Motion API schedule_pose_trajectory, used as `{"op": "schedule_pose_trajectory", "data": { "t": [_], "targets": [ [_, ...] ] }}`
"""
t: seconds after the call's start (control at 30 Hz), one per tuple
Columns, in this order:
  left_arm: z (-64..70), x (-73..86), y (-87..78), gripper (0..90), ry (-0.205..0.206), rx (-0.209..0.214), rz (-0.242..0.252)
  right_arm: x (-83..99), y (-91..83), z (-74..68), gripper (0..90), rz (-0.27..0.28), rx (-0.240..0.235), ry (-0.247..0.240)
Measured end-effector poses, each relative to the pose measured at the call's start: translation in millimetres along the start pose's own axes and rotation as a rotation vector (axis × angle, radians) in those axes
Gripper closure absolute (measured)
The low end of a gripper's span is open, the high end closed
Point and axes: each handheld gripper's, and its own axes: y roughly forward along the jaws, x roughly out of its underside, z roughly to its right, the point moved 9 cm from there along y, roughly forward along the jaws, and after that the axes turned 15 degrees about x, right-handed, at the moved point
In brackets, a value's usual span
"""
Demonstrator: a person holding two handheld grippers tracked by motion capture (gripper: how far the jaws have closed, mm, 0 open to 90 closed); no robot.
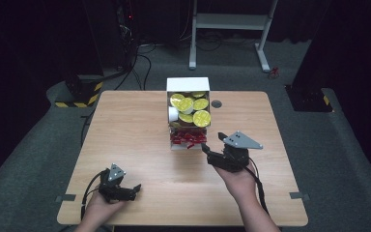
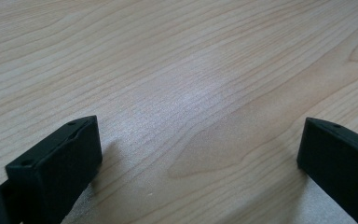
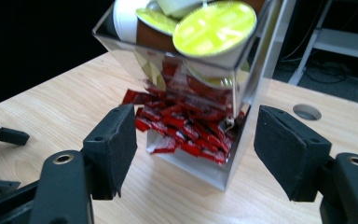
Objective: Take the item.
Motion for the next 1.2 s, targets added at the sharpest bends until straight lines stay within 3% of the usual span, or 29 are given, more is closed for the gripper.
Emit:
{"op": "schedule_pose_trajectory", "data": {
  "t": [0.53, 1.2],
  "targets": [
    [-0.4, 0.1, 0.2, 0.1, -0.020, -0.008, 0.005, -50.8, 15.8, -12.1, 30.4, 0.047, -0.001, -0.016],
    [-0.4, 0.1, 0.2, 0.1, -0.021, -0.009, 0.005, -81.4, 35.5, -11.7, 27.7, 0.046, 0.026, -0.044]
  ]
}}
